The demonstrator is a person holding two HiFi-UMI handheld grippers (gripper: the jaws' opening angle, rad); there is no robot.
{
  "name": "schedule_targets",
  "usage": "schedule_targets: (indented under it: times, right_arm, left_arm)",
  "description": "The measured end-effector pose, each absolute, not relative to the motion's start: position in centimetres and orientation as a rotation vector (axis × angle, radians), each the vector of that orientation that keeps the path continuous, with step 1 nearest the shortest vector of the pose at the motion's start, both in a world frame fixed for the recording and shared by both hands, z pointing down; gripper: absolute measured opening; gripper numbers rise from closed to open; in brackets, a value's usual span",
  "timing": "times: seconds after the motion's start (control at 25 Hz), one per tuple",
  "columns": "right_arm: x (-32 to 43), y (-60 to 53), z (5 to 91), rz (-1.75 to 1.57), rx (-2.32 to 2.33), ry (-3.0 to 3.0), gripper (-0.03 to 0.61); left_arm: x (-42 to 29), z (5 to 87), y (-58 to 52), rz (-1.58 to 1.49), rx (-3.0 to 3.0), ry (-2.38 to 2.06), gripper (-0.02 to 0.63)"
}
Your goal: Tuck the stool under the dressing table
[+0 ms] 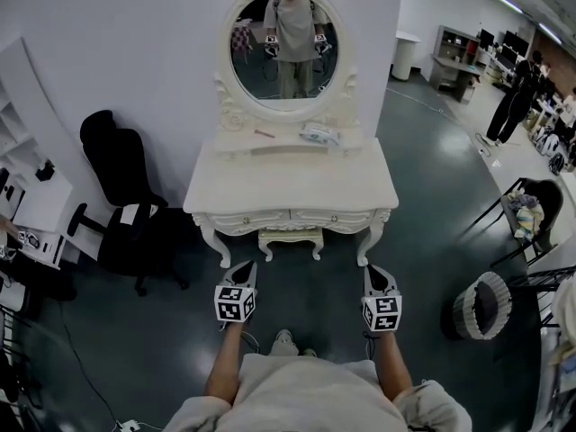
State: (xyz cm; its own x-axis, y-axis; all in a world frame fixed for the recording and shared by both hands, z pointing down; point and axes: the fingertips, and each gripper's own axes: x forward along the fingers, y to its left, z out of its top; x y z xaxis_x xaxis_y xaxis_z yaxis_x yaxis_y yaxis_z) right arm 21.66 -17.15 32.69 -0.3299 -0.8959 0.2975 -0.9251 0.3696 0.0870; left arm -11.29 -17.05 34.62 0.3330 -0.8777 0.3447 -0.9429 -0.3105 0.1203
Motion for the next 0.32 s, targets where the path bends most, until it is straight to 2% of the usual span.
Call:
schedule_targets:
  times: [0.32]
  right_arm:
    - [21.16, -16.81, 33.27, 0.152, 1.586, -2.347, 0.0]
  left_arm:
    - [-11.29, 35.14, -16.47, 0.305, 2.285, -1.624, 0.014]
